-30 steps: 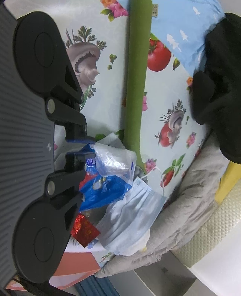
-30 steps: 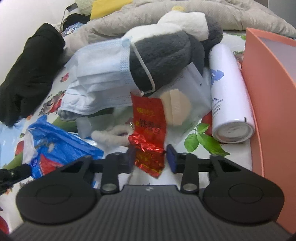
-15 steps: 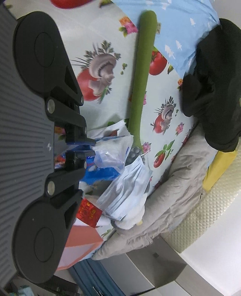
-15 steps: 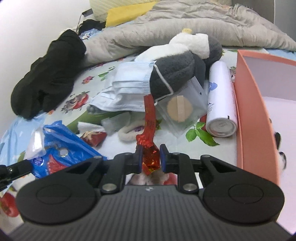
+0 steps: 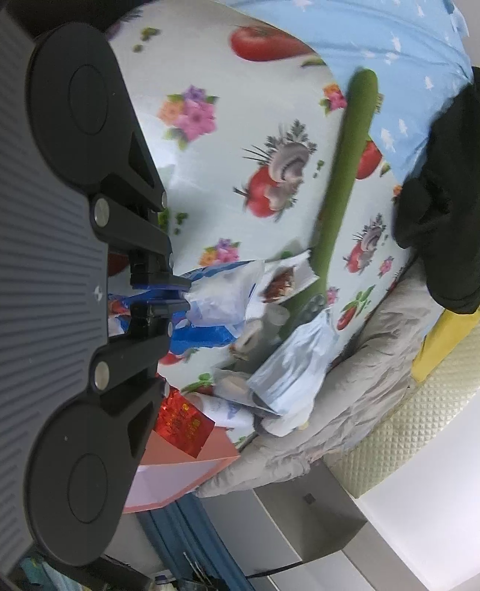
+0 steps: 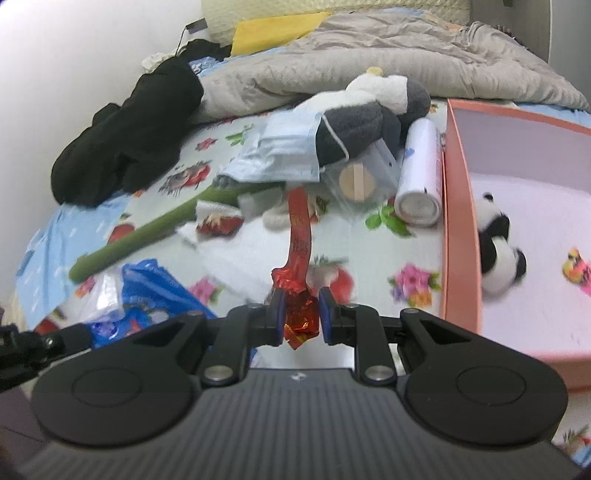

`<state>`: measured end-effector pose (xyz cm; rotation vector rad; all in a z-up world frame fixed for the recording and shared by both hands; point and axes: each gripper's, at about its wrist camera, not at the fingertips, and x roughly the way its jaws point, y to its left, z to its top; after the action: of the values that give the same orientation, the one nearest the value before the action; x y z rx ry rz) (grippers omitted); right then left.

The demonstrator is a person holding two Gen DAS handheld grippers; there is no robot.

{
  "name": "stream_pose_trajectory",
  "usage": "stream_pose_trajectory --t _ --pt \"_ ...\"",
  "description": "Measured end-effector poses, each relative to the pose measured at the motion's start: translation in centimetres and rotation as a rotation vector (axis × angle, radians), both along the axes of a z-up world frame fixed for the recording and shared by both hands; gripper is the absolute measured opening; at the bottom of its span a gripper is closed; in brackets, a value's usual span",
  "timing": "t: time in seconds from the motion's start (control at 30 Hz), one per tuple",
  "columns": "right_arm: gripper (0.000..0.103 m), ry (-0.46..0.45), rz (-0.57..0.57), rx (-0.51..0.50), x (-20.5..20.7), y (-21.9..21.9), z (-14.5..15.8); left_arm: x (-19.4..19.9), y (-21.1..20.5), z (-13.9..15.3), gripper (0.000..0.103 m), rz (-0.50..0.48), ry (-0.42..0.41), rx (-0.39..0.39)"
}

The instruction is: Organize soft objects

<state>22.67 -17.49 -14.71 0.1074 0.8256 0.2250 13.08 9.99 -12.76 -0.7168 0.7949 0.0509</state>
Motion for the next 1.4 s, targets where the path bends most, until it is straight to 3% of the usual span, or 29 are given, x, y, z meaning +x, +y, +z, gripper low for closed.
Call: stream_pose_trajectory --t 0.13,0.4,0.43,0.5,0.57,0.6,0.67,0.73,0.83,0.97,1.07,1.23,1.4 --pt "0.022 0.045 0.018 0.048 -1.9 -0.6 -1.2 -0.8 -0.1 -1.4 0.005 -0.001 0.047 -0.019" --pt "0.024 0.117 -0.003 0.102 -3.3 -2.3 -3.8 0.4 0.4 -3.2 0.009 -0.002 0.149 0.037" --pt "0.024 0.121 -0.010 0.105 -3.3 -2.7 -4.0 0.5 0.4 -3.4 0.015 -0.003 0.161 0.037" --pt "0.024 0.132 -0.027 0.121 -3.6 -3.4 -4.2 0.8 0.7 -3.7 0.059 0.003 0.186 0.034" --pt "0.026 0.136 -0.036 0.128 -3.9 -4.1 -4.3 0.5 0.9 -3.5 0.068 0.026 0.178 0.057" --pt "0.028 0.136 -0.038 0.128 -4.1 -4.4 -4.4 0.5 0.9 -3.4 0.069 0.025 0.178 0.070" --pt "0.043 0.138 -0.047 0.122 -4.6 -4.9 -4.6 0.4 0.8 -3.1 0.071 0.025 0.178 0.083" --pt "0.050 0.134 -0.055 0.120 -5.0 -5.3 -4.9 0.3 0.4 -2.8 0.074 0.014 0.169 0.103" --pt "0.055 0.122 -0.054 0.113 -5.3 -5.3 -5.3 0.8 -0.7 -2.7 0.076 -0.026 0.176 0.131" --pt "0.064 0.095 -0.028 0.074 -5.0 -4.4 -6.0 1.5 -2.5 -2.9 0.077 -0.069 0.194 0.093" --pt "0.067 0.060 0.004 0.034 -4.8 -3.5 -6.4 2.1 -3.8 -3.3 0.076 -0.057 0.220 0.025" --pt "0.067 0.014 0.060 -0.066 -4.4 -2.4 -7.3 3.4 -5.9 -3.2 0.076 -0.031 0.248 -0.022" --pt "0.067 0.011 0.080 -0.068 -4.1 -2.6 -8.4 5.1 -7.6 -3.3 0.076 -0.021 0.281 -0.013"
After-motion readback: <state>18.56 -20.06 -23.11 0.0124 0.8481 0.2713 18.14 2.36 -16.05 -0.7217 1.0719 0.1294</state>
